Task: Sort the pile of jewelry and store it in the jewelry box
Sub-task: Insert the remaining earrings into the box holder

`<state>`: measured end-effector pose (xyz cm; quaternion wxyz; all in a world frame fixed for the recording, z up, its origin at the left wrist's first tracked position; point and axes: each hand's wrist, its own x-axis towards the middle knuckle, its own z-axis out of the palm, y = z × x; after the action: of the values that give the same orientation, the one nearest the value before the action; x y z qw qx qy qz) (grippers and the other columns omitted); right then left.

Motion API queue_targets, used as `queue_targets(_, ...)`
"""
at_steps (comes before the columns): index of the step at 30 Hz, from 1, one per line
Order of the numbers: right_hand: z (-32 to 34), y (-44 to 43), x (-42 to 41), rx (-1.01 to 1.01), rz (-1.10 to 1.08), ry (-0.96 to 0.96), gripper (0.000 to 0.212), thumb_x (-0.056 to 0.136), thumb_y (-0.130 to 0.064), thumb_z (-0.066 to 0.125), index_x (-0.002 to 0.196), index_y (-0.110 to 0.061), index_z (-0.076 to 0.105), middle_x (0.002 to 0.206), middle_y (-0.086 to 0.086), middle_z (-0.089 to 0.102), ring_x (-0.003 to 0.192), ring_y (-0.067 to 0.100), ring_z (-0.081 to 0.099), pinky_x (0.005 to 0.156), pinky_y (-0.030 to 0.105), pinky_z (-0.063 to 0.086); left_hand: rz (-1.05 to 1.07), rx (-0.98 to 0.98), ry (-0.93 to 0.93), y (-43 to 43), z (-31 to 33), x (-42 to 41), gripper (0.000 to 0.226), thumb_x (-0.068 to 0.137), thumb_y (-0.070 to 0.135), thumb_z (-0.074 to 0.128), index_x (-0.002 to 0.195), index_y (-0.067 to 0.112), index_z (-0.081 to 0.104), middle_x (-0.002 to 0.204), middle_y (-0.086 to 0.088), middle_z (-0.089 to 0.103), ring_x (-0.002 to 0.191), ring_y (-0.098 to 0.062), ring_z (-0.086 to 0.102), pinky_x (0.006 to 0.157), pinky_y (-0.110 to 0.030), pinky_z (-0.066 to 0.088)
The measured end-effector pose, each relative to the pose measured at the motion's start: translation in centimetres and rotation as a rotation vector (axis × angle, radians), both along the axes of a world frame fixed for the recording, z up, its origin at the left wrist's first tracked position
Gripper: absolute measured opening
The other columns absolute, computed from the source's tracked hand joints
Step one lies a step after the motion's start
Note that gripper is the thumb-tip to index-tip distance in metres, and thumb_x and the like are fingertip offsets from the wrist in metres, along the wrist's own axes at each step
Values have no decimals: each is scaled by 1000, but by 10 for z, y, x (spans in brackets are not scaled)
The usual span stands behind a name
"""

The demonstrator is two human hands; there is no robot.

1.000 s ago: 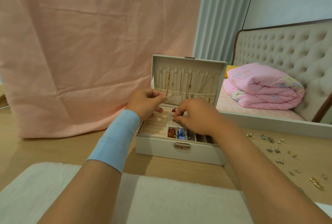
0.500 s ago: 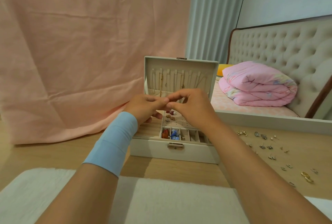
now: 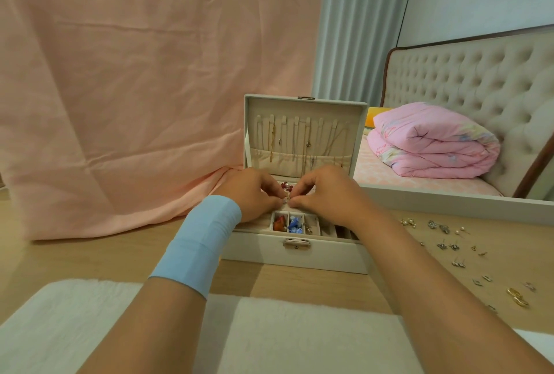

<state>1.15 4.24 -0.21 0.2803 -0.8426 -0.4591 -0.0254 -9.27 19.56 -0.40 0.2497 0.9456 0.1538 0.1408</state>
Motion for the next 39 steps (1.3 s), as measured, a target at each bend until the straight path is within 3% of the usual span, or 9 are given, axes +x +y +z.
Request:
queue_targets(4,1,-1,-2,-22,-17,-107,6,84,-36,80,87,-31,79,87,-18,72,80,-3,62,62,11,39,-14,18,-30,0,-5,3,7,88,30,71,92,33,76,85,19,63,78,5,53,78,-20,42)
queue_targets(8,-3,1,-2,-31,-16,-183,8,86,-38,78,88,-31,79,89,-18,72,83,-1,62,64,11,38,-25,15,-44,2,-7,3,6,88,29,72,90,34,75,83,20,63,78,5,54,75,-18,41)
queue_targets(12,4,-1,-1,-106,50,-99,10,90,-32,71,92,-28,80,95,-14,73,88,2,63,73,21,47,-45,18,-40,2,-6,3,11,89,28,69,98,33,74,92,17,65,81,3,55,79,-19,44)
queue_targets(17,6,-2,2,-133,75,-2,27,89,-14,60,97,-33,78,110,-10,72,101,6,63,90,31,53,-26,33,9,1,-4,3,13,90,30,65,98,37,72,97,15,65,89,-5,58,84,-23,46)
queue_targets(25,13,-24,7,0,17,-13,28,93,-12,59,102,-31,78,107,-16,68,95,-2,59,94,29,49,-20,94,-11,-9,2,1,16,91,30,62,103,37,70,106,15,64,91,-7,59,83,-26,50)
queue_targets(30,18,-82,31,35,-99,-11,24,93,-18,63,99,-36,77,106,-17,69,72,-7,55,75,23,45,-82,146,-116,-45,9,7,20,93,32,59,110,38,65,106,19,60,91,-3,56,79,-23,47)
queue_targets(33,12,-124,49,-63,-187,19,23,94,-18,62,100,-36,76,108,-15,69,75,-4,59,74,22,48,-167,151,-122,-84,9,18,21,94,31,58,111,38,66,105,20,60,93,-4,56,84,-26,50)
queue_targets(36,-1,-157,65,-164,-250,37,24,96,-14,60,106,-29,76,106,-11,70,70,-6,61,59,7,43,-236,204,-68,-124,7,39,22,94,31,56,111,36,67,104,19,62,95,-6,58,84,-28,50)
queue_targets(39,-13,-169,75,-227,-290,50,25,94,-13,64,110,-28,76,105,-13,71,75,1,60,68,15,46,-278,251,34,-152,2,65,25,94,29,55,114,35,67,110,16,66,102,-12,61,90,-31,51)
